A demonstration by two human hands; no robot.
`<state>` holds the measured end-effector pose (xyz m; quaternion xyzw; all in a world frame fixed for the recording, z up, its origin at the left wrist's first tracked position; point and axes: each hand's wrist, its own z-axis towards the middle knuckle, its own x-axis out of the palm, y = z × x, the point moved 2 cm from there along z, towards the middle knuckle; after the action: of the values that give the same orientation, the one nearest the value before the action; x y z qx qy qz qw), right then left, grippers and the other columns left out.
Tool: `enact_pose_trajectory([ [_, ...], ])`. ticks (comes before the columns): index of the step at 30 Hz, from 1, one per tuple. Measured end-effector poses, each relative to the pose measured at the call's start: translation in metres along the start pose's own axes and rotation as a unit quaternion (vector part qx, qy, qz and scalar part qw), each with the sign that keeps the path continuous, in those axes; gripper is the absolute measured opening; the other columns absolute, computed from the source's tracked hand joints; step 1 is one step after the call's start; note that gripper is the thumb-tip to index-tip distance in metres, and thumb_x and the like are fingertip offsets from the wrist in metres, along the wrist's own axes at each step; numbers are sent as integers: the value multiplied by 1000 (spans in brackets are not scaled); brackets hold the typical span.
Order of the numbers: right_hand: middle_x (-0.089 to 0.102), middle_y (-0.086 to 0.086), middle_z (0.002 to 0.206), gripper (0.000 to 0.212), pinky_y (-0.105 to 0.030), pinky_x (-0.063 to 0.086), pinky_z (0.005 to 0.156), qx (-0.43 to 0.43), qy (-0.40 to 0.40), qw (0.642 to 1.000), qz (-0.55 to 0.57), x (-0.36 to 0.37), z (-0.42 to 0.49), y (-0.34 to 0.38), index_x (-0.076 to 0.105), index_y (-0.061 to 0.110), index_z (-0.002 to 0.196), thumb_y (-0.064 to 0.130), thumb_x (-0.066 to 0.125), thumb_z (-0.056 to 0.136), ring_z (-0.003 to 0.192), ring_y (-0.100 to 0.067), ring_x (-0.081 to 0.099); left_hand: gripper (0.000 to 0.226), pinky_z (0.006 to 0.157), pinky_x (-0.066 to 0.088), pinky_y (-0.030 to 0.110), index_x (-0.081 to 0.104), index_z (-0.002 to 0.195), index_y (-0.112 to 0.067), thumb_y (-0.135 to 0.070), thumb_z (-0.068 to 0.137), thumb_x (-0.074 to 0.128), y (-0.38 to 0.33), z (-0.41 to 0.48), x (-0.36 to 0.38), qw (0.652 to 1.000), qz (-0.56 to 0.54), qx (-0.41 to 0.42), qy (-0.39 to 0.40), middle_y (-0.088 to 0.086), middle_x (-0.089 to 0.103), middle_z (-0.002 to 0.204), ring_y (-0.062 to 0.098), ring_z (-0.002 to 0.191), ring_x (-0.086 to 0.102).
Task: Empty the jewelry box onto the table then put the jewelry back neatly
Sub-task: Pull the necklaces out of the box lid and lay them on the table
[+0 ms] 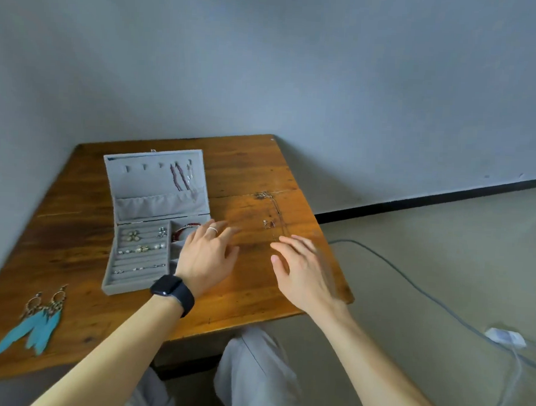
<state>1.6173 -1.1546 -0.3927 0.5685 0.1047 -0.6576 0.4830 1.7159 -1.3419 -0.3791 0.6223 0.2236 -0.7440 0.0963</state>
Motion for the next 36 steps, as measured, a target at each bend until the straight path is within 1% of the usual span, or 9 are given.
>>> enact_pose_trajectory([
  [4,64,7,133,32,-34,39,108,-42,9,999,-24,11,28,25,66,27,126,38,51,99,131,-14,49,48,119,27,45,42,146,-39,-43,98,46,24,-17,-10,999,-5,-44,-10,-2,41,155,24,147,29],
  [8,63,8,133,35,-33,40,108,-80,31,996,-32,22,58,46,64,27,129,39,50,99,131,-13,49,47,116,29,41,44,144,-39,-41,97,46,54,-24,-25,997,1,-69,-44,-4,44,152,22,143,33],
  [15,58,6,137,36,-33,43,106,-132,51,989,-28,40,122,86,63,24,130,37,51,99,130,-14,46,48,113,34,44,43,145,-36,-38,98,51,116,-14,-55,985,-37,-129,-113,1,41,154,26,144,32],
  [19,55,2,137,33,-37,49,99,-153,18,987,-39,51,160,102,66,22,124,37,56,96,129,-19,46,50,106,40,44,41,144,-29,-33,96,55,147,3,-73,970,-57,-147,-183,5,39,153,29,138,38],
  [23,56,-6,134,26,-42,49,100,-172,-38,984,-34,65,201,119,72,18,112,32,66,92,129,-26,43,67,104,45,41,27,152,-30,-33,93,59,173,29,-92,948,-118,-185,-233,6,27,158,31,135,41],
  [28,51,-8,143,13,-42,38,111,-181,-70,981,-13,82,234,142,72,21,96,29,73,87,141,-28,35,90,100,46,38,10,154,-43,-28,80,60,198,63,-108,943,-215,-205,-147,5,11,164,36,137,37],
  [31,47,-8,148,11,-40,31,114,-188,-62,980,-27,92,242,147,66,23,90,28,75,84,146,-27,30,93,82,46,31,6,154,-44,-24,80,57,208,78,-111,926,-291,-217,-99,14,24,159,31,117,52],
  [33,49,-9,146,13,-39,39,108,-179,-56,982,-25,97,244,148,64,22,89,25,75,83,140,-29,40,89,86,44,30,10,155,-41,-17,83,57,214,82,-108,915,-323,-222,-92,16,33,152,30,118,50],
  [36,52,-8,140,13,-36,50,91,-166,-68,983,-30,100,245,150,62,21,89,24,74,84,125,-28,52,77,88,44,25,27,152,-36,-11,86,58,224,79,-105,912,-324,-221,-119,8,41,143,27,123,47],
])
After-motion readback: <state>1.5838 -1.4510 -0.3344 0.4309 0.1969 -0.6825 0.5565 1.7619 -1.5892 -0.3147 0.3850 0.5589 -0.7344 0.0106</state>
